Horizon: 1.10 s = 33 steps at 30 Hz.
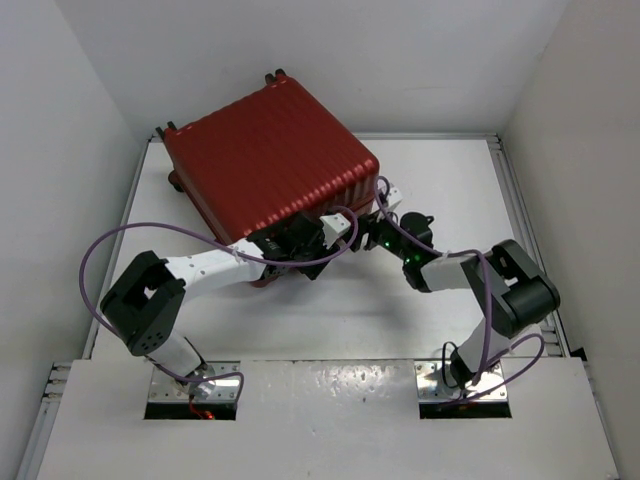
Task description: Pack the luggage
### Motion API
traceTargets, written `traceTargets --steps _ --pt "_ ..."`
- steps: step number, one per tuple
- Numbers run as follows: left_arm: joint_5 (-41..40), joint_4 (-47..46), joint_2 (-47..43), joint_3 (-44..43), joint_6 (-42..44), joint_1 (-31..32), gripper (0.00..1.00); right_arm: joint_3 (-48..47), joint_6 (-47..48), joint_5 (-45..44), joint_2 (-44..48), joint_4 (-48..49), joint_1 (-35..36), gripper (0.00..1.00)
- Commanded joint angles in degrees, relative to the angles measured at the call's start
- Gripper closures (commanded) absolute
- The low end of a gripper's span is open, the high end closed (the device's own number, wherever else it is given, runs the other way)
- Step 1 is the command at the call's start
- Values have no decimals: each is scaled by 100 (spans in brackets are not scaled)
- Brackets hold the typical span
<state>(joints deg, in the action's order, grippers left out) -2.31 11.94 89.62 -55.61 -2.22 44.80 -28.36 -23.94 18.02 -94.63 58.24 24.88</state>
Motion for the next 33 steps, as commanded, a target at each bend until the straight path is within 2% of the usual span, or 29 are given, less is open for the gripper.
traceTargets --steps 1,5,9,12,14,15,16,20,24,25,29,31,33 --pt "406 -96 -50 173 -842 -217 45 -371 -40 -62 -196 487 8 39" --pt "406 -96 -50 174 -842 -270 45 -548 -93 -132 -441 408 86 46" --pt "406 -96 -50 174 -842 -322 45 -601 -5 -167 -548 443 8 58" --pt "406 -96 -50 174 -894 -322 45 -601 56 -71 -600 513 8 72" --pt "406 -96 2 174 -894 -322 46 -574 65 52 -583 592 -1 84" --pt "406 -96 2 174 -894 -322 46 -557 57 52 -600 592 -10 84" --pt "406 -96 55 174 -894 -322 46 -531 48 70 -601 610 -1 90" --pt "345 -96 55 174 -894 -322 47 -469 92 184 -601 732 -10 100" --pt "39 -96 108 174 -842 -322 59 -381 101 202 -486 803 -36 100" --pt "-15 -44 108 235 -789 -322 66 -372 100 237 -425 794 -88 100" --pt "-86 -43 108 340 -727 -322 81 -267 117 254 -319 672 -238 100" --pt "-217 -43 108 394 -675 -252 81 -266 118 246 -293 628 -317 100" --pt "-584 -43 108 394 -675 -42 68 -258 100 272 -284 575 -414 100"
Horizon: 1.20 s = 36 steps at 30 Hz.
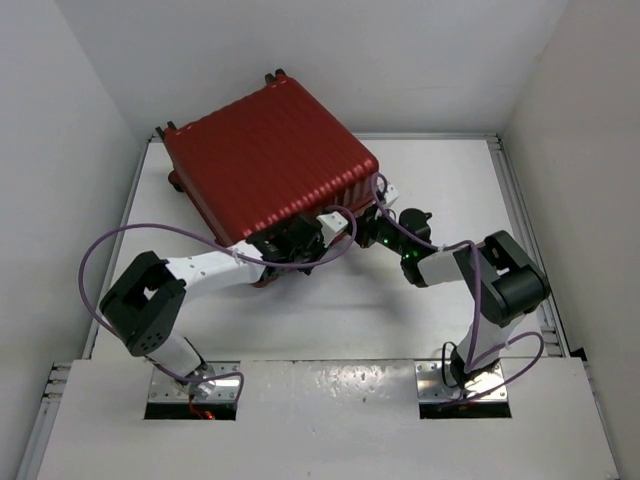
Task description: Pack the luggage
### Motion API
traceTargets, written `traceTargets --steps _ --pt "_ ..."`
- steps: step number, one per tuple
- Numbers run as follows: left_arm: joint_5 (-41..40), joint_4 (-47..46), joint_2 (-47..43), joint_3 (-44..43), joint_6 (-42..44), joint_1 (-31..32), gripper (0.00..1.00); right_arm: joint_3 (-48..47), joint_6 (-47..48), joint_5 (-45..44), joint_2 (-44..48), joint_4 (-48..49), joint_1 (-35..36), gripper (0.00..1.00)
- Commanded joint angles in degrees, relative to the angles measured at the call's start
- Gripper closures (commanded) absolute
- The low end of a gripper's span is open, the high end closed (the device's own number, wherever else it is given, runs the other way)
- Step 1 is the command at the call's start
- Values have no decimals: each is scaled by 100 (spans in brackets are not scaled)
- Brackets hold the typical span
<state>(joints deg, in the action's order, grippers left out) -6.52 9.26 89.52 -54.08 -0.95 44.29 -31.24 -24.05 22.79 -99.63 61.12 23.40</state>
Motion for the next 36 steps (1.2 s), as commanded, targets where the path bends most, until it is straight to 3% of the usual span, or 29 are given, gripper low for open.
traceTargets --steps 1,2,4,5,7,9,10,15,24,30,36 --pt "-295 226 119 293 -801 79 61 31 120 -196 216 286 -274 100" --pt "-297 174 180 293 -714 140 57 39 103 -187 234 277 -257 100" --pt "-297 120 267 241 -652 203 59 39 85 -178 225 260 -257 100" --pt "-297 68 320 241 -591 203 69 39 85 -178 243 234 -283 100" --pt "-244 15 418 188 -512 203 78 48 67 -160 251 233 -274 100" --pt "-244 15 497 188 -450 203 96 40 76 -169 260 207 -274 100" --pt "-192 15 497 188 -354 203 100 39 120 -161 295 198 -327 100" --pt "-139 155 32 538 111 360 100 118 226 -82 418 84 -607 100" --pt "-200 902 -2005 1488 1324 300 100 531 366 542 1129 -267 -1118 100" --pt "-200 1587 -2912 1752 2563 -96 100 865 498 1296 1596 -496 -1259 100" --pt "64 2141 -4309 2560 4575 -658 100 1068 805 2053 1948 -751 -1320 100"
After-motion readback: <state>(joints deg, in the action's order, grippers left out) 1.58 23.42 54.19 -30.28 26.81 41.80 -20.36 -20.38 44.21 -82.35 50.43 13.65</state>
